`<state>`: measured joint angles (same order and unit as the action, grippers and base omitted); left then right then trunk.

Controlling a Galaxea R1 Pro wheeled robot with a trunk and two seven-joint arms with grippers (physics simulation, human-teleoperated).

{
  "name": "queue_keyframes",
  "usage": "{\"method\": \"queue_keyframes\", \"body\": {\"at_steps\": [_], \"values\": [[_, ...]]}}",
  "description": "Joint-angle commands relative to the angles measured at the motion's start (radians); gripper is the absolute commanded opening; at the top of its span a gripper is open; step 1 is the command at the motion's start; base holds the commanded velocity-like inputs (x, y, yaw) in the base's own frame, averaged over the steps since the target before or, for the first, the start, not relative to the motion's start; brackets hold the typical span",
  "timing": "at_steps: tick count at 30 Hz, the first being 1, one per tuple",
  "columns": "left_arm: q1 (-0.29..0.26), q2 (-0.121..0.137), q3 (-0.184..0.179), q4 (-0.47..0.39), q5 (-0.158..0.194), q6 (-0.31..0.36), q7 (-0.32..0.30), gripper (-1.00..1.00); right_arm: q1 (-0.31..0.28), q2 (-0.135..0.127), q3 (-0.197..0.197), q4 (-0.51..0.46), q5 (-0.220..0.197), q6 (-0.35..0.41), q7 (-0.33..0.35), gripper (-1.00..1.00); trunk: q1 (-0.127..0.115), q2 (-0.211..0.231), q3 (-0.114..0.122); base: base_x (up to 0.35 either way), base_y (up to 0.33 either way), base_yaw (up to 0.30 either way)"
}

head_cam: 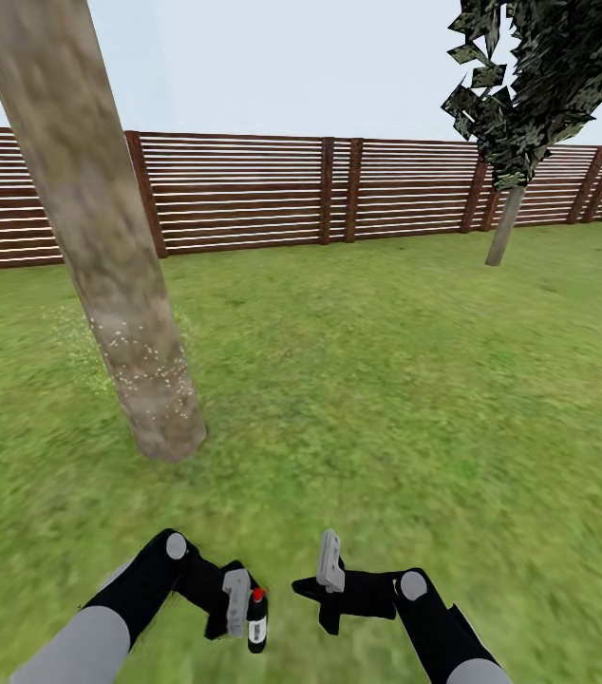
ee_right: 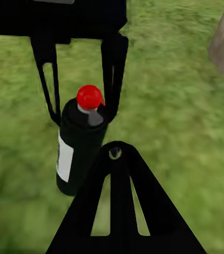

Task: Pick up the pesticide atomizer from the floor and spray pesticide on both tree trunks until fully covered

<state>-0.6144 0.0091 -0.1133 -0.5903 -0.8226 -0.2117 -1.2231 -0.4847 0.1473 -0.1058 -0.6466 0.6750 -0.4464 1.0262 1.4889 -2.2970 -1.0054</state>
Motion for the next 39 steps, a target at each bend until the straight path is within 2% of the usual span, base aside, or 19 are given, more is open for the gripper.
{"method": "queue_keyframes", "body": {"at_steps": [1,7,8,11,13,14,15,16,18,20,23,24,25,26,27,28,30,32,39], "values": [[0.000,0.016,0.001,0.000,-0.008,0.002,0.000,-1.00,0.000,0.000,0.000,0.000,0.000,0.000,0.000,-1.00,0.000,0.000,0.000,0.000,0.000,0.000],[0.004,0.179,0.007,0.000,-0.018,0.007,0.000,-1.00,0.000,-0.003,-0.001,0.003,0.002,0.000,-0.001,-1.00,0.000,0.000,0.000,0.000,0.000,0.000],[0.004,0.201,0.009,-0.001,-0.018,0.009,0.003,-1.00,0.000,-0.004,-0.002,0.004,0.002,0.000,-0.001,1.00,0.000,0.000,0.000,0.000,0.000,0.000],[0.005,0.259,0.014,0.001,-0.012,0.012,0.009,-1.00,0.000,-0.006,-0.004,0.005,0.003,0.000,-0.003,1.00,0.000,0.000,0.000,0.000,0.000,0.000],[0.008,0.277,0.059,0.003,-0.010,0.014,0.018,-1.00,0.000,-0.007,-0.006,0.006,0.005,-0.001,-0.013,1.00,0.000,0.000,0.000,0.000,0.000,0.000],[0.011,0.281,0.126,0.017,-0.010,0.017,0.069,-1.00,0.001,-0.008,-0.006,0.006,0.007,-0.001,-0.090,1.00,0.000,0.000,0.000,0.000,0.000,0.000],[0.012,0.280,0.182,0.058,-0.007,0.019,0.163,-1.00,0.002,-0.021,-0.005,0.031,0.008,-0.001,-0.231,1.00,0.000,0.000,0.000,0.000,0.000,0.000],[0.012,0.278,0.202,0.086,-0.006,0.019,0.210,-1.00,0.002,-0.028,-0.005,0.058,0.008,-0.001,-0.296,1.00,0.000,0.000,0.000,0.000,0.000,0.000],[0.012,0.271,0.257,0.229,0.023,0.013,0.427,-1.00,0.003,-0.058,-0.005,0.232,0.005,-0.002,-0.572,1.00,0.000,0.000,0.000,0.000,0.000,0.000],[0.012,0.267,0.285,0.377,0.123,-0.001,0.621,-1.00,0.004,-0.080,-0.005,0.419,0.002,-0.005,-0.899,1.00,0.000,0.000,0.000,0.000,0.000,0.000],[0.045,0.266,0.294,0.482,0.366,-0.041,0.794,-1.00,0.006,-0.086,-0.006,0.550,-0.013,-0.065,-1.265,1.00,0.000,0.000,0.000,0.000,0.000,0.000],[0.080,0.266,0.295,0.489,0.462,-0.060,0.853,-1.00,0.020,-0.087,-0.006,0.563,-0.040,-0.105,-1.323,1.00,0.000,0.000,0.000,0.000,0.000,0.000],[0.128,0.267,0.295,0.496,0.584,-0.122,0.927,-1.00,0.052,-0.087,-0.006,0.571,-0.111,-0.140,-1.359,1.00,0.000,0.000,0.000,0.000,0.000,0.000],[0.158,0.266,0.295,0.498,0.658,-0.166,0.966,-1.00,0.068,-0.087,-0.006,0.573,-0.173,-0.152,-1.371,1.00,0.000,0.000,0.000,0.000,0.000,0.000],[0.171,0.266,0.295,0.500,0.699,-0.186,0.985,-1.00,0.075,-0.087,-0.006,0.574,-0.210,-0.157,-1.375,1.00,0.000,0.000,0.000,0.000,0.000,0.000],[0.188,0.264,0.296,0.504,0.786,-0.207,1.016,-1.00,0.082,-0.088,-0.006,0.575,-0.279,-0.162,-1.380,1.00,0.000,0.000,0.000,0.000,0.000,0.000],[0.216,0.261,0.296,0.508,0.885,-0.220,1.038,-1.00,0.086,-0.088,-0.004,0.576,-0.330,-0.164,-1.380,1.00,0.000,0.000,0.000,0.000,0.000,0.000],[0.245,0.259,0.296,0.512,0.917,-0.223,1.043,-1.00,0.087,-0.089,-0.003,0.576,-0.340,-0.164,-1.378,1.00,0.000,0.000,0.000,0.000,0.000,0.000],[0.257,0.249,0.296,0.512,0.921,-0.224,1.044,-1.00,0.087,-0.082,0.000,0.597,-0.343,-0.162,-1.378,1.00,0.000,0.000,0.000,0.000,0.000,0.000]]}}
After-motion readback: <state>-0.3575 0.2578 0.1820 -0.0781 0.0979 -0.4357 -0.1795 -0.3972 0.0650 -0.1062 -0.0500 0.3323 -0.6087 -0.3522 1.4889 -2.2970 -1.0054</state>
